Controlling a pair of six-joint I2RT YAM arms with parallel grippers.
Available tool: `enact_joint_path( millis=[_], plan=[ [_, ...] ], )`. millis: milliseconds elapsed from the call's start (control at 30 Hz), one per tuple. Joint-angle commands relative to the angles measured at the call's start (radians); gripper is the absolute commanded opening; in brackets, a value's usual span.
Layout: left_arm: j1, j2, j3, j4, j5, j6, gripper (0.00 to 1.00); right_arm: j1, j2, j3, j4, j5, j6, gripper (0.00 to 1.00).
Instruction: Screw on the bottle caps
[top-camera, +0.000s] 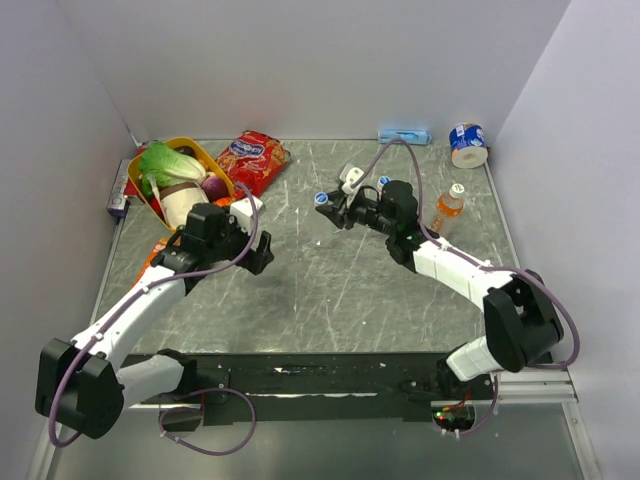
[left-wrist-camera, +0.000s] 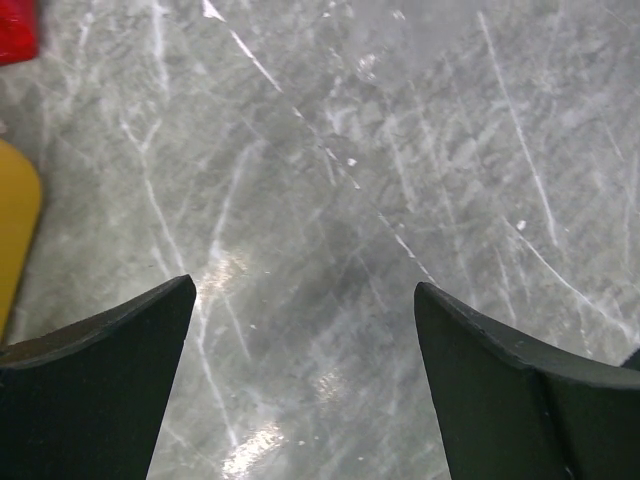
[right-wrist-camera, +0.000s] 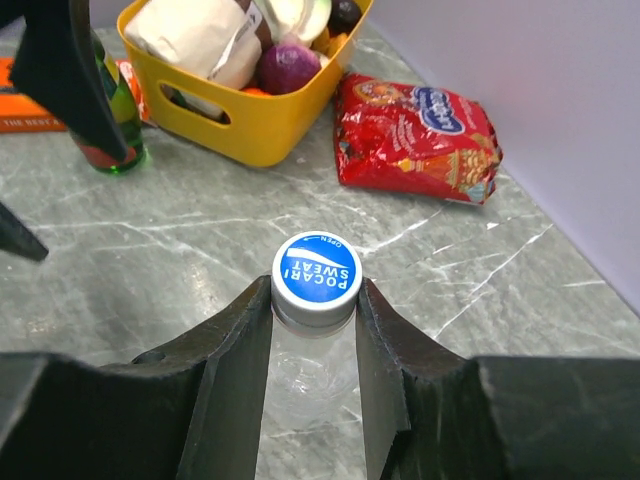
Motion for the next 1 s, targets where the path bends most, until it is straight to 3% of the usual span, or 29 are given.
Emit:
enact_joint_path(
  millis=[0,367,800,967],
  plan=[
    [0.031,0.026,0.071,-0.017,0.031,0.043,0.96,-0.012,0.038,-0.015,0.144,-0.017,-0.006,0.04],
    [0.039,0.073,0.094,-0.011,0.057,0.044,0.96,-0.015,0.085,-0.035,0.183,-0.009,0.019,0.07],
    [0.039,0.087,0.088,0.01,0.073,0.04,0.96,-0.013,0.098,-0.036,0.166,0.006,0.019,0.49],
    [0.039,0.087,0.083,0.021,0.08,0.038,0.96,-0.015,0.101,-0.024,0.145,0.004,0.013,0.55]
  ],
)
